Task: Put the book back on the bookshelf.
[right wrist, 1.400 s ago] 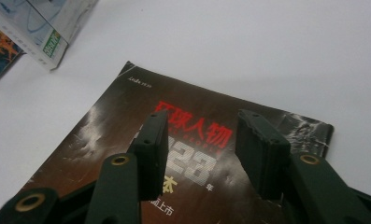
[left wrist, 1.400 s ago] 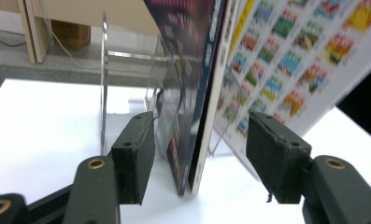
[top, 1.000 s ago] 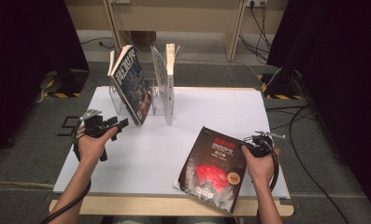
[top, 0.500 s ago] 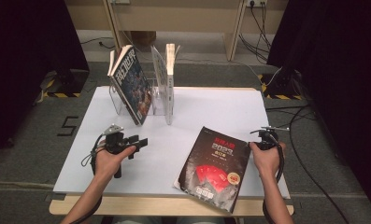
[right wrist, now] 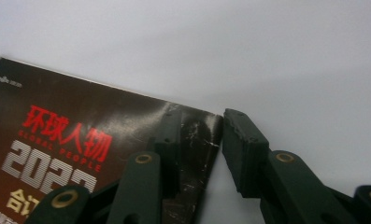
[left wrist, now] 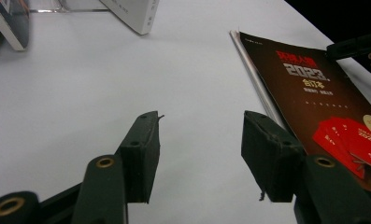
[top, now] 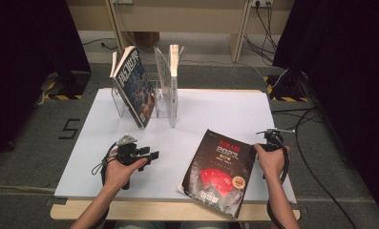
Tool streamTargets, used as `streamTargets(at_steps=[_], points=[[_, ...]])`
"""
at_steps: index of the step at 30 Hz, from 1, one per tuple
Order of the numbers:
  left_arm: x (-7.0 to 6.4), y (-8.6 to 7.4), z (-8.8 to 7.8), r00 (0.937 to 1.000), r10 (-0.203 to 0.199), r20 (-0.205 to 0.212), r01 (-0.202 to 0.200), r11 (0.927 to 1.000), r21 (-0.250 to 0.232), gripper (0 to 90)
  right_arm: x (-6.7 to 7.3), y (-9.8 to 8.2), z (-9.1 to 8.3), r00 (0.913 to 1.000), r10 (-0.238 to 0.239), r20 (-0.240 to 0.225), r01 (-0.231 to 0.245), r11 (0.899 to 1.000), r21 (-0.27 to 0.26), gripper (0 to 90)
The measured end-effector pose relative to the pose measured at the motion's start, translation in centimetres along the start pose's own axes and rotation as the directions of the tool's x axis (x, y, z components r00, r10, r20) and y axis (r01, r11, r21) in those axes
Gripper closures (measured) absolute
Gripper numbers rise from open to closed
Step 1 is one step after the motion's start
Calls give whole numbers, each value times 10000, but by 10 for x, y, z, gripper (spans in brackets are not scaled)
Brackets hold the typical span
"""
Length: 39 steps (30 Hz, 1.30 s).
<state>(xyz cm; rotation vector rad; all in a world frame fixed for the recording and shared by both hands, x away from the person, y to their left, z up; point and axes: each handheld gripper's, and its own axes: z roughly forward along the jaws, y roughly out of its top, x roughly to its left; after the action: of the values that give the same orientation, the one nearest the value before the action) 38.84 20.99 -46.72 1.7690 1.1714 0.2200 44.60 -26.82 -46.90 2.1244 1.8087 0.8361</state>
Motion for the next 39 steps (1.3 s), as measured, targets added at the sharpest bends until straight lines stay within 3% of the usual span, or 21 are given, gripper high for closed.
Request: streamTargets(at_steps=[12, 26, 32, 33, 35, 38, 39], points=[[-3, 0, -1, 9998, 73, 157, -75, 9999, 93, 462, 10, -7, -1, 9999, 84, 133, -85, 10000, 52, 703], [-9, -2, 3, 9995, 187, 245, -195, 9993, 324, 463, 42, -22, 1, 9988, -436, 227, 433, 9990, 131, 696], [-11, -4, 8, 9994, 154, 306, -172, 9981, 595, 464, 61, -29, 3, 9965, -816, -167, 821, 9963, 271, 658], [-11, -5, 10, 9994, 139, 327, -162, 9973, 712, 464, 66, -31, 3, 9941, -933, -552, 955, 9946, 398, 641], [-12, -5, 11, 9992, 164, 351, -190, 9969, 768, 465, 69, -33, 3, 9906, -1191, -676, 1221, 9916, 430, 598], [-12, -5, 11, 9993, 179, 343, -207, 9961, 852, 468, 68, -33, 2, 9877, -1337, -815, 1377, 9894, 456, 604], [-13, -5, 11, 9993, 184, 331, -211, 9963, 834, 468, 62, -31, -2, 9888, -1119, -988, 1166, 9923, 429, 682]])
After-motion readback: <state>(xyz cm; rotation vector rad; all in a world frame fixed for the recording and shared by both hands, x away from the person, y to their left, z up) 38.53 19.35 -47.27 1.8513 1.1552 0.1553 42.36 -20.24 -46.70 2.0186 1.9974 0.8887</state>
